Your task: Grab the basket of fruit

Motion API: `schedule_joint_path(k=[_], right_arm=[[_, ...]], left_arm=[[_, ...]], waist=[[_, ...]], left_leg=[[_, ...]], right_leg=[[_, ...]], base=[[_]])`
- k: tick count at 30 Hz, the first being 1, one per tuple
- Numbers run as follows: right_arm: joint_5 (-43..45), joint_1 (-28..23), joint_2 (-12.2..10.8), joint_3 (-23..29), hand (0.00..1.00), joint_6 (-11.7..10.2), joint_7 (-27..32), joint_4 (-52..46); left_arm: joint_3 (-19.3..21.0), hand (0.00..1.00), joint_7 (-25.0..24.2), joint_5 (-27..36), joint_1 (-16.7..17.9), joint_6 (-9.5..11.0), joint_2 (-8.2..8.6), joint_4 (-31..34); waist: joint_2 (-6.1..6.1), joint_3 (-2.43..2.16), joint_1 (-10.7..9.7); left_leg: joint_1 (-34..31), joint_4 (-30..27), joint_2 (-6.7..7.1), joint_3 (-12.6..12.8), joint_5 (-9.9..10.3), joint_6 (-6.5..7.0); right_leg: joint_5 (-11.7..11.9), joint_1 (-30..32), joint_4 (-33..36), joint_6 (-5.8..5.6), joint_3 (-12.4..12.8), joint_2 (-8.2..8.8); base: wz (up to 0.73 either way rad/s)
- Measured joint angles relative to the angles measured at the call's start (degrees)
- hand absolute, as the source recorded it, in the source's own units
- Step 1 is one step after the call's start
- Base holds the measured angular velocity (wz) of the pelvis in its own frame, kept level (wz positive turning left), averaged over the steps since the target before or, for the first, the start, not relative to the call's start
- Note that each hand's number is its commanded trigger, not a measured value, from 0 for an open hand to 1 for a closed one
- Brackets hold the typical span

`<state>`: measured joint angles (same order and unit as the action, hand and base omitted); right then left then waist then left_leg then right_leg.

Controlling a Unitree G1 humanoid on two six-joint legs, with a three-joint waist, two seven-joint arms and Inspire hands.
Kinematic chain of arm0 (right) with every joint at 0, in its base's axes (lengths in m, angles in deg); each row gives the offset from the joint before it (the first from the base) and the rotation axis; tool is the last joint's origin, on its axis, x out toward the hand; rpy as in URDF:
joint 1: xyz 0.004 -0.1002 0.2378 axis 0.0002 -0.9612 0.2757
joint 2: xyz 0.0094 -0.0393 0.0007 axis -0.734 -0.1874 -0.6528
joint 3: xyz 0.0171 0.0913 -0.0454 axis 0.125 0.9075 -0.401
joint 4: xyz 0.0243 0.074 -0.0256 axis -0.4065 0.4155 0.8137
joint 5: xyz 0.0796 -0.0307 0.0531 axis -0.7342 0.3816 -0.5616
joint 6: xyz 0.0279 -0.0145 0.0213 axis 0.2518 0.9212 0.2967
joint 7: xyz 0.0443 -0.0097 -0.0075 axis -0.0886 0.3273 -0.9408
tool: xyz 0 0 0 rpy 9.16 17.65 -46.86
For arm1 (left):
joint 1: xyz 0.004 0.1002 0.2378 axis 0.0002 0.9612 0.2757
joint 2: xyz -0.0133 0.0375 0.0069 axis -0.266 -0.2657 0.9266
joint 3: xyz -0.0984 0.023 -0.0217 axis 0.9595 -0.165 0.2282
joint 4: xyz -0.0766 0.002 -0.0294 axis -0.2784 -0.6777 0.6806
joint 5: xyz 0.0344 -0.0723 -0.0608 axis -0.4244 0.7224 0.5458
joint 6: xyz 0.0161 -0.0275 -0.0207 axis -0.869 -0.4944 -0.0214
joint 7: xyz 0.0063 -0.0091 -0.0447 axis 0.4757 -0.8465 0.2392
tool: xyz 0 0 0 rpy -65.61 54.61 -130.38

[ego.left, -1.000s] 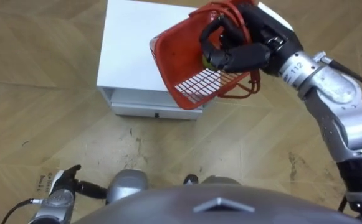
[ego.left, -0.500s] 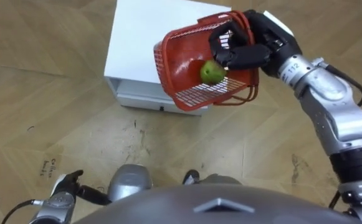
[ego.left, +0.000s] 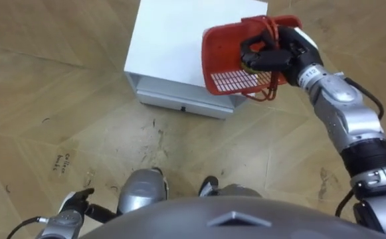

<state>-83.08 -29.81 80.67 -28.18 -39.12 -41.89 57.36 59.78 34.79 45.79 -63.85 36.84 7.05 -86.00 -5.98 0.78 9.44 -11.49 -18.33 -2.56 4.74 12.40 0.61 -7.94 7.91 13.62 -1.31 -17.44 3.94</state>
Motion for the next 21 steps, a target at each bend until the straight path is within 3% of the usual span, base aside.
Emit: schedule_joint_path(k=[6, 10, 13, 16, 21], right_arm=[[-7.1, 4.3, -0.6, 0.0, 1.0, 0.0, 5.3, 2.8], [-9.0, 8.6, -0.8, 0.0, 1.0, 0.0, 8.3, 6.9], [-9.0, 8.7, -0.8, 0.0, 1.0, -0.1, 9.4, 7.0], [-8.8, 9.5, -0.9, 0.0, 1.0, -0.2, 9.8, 9.6], [-8.7, 9.6, -0.9, -0.1, 1.0, -0.2, 9.8, 13.4]], left_arm=[[0.0, 0.0, 0.0, -1.0, -0.1, -0.6, 0.07, 0.1], [0.0, 0.0, 0.0, -1.0, -0.1, -1.0, 0.06, 0.1], [0.0, 0.0, 0.1, -0.9, -0.1, -1.0, 0.04, 0.3], [0.0, 0.0, 0.2, -1.6, -0.3, -1.0, 0.04, 0.5], [-0.1, 0.0, 0.2, -2.0, -0.4, -1.1, 0.04, 0.5]], waist=[[-0.1, 0.07, 2.0], [-0.07, 0.18, 2.2], [-0.1, 0.37, 2.1], [-0.36, 0.76, 2.3], [-0.4, 0.85, 3.6]], left_leg=[[-1.8, -0.4, 0.33, -1.7, -0.2, 0.38], [-2.3, -0.3, 0.89, -2.1, -0.5, 0.78], [-2.8, -0.4, 1.38, -2.5, -0.7, 1.13], [-3.4, -0.5, 1.75, -2.4, -0.9, 1.42], [-4.1, -0.5, 2.34, -1.9, -1.0, 1.68]], right_leg=[[0.0, 0.3, 0.0, 0.0, -2.5, 0.57], [0.0, 0.4, 0.0, -0.02, -4.0, 1.21], [-0.1, 0.4, 0.0, -0.13, -5.2, 1.83], [-0.1, 1.1, 0.1, -0.18, -5.2, 2.21], [-0.5, 2.0, 0.5, -0.74, -4.7, 2.94]], base=[[0.2], [0.15], [0.16], [0.05], [0.0]])
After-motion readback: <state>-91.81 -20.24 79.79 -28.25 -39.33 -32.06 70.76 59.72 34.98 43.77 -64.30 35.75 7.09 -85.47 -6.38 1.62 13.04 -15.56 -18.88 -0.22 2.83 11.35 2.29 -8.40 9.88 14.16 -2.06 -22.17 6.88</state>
